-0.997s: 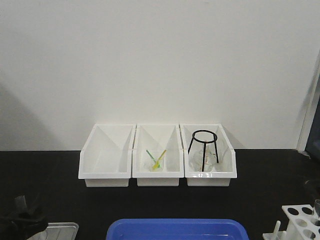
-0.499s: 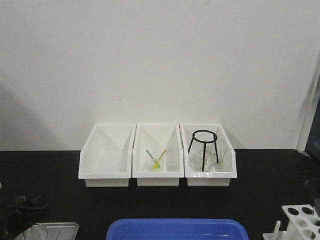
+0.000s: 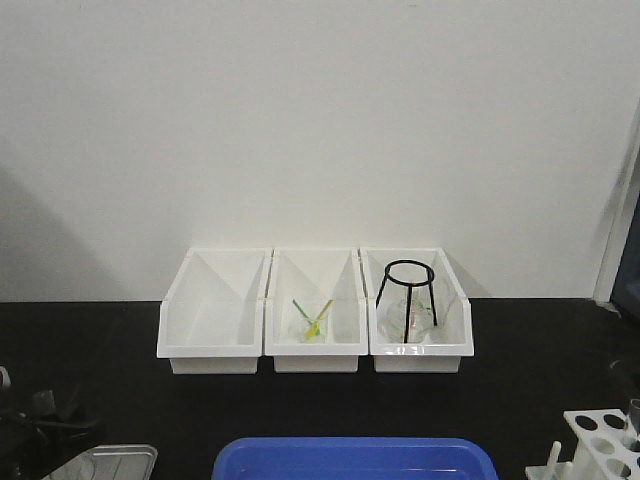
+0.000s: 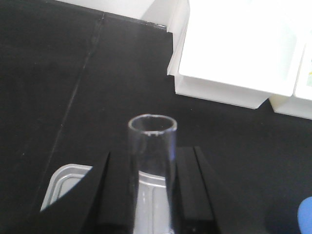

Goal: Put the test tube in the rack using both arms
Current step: 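Close the left gripper around the glass test tube, then lift the test tube up out of the beaker with the left gripper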

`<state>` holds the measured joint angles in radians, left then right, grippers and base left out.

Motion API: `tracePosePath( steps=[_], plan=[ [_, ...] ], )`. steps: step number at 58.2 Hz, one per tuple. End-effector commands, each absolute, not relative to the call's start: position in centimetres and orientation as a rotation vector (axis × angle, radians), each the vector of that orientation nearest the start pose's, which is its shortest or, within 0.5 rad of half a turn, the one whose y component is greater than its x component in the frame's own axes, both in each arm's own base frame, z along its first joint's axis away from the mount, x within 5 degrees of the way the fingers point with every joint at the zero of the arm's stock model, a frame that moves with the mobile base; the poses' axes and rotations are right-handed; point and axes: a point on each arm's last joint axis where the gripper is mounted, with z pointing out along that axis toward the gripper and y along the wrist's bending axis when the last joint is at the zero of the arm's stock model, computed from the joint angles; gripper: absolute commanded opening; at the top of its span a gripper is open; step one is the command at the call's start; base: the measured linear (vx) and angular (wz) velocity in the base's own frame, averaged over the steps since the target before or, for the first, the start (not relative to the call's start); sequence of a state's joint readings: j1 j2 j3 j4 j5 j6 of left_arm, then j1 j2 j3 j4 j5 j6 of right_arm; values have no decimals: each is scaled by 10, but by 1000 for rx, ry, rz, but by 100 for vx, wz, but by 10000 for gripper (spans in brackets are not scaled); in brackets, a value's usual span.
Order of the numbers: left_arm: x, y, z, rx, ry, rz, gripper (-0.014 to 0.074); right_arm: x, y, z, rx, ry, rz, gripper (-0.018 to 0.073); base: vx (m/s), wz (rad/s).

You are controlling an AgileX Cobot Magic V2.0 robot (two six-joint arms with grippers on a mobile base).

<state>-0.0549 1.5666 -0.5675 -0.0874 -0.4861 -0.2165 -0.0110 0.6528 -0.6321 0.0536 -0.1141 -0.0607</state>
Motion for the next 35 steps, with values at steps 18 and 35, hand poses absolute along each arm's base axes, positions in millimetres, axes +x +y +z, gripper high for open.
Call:
tracePosePath(
  steps=[18,35],
  plan=[
    [295,-12,222,-240,1763,-207,-7,134,-2,398,2,1282,-30,384,0,0],
    [268,-23,281,27,1565,-192,-6,134,-2,398,2,1282,-30,384,0,0]
  ],
)
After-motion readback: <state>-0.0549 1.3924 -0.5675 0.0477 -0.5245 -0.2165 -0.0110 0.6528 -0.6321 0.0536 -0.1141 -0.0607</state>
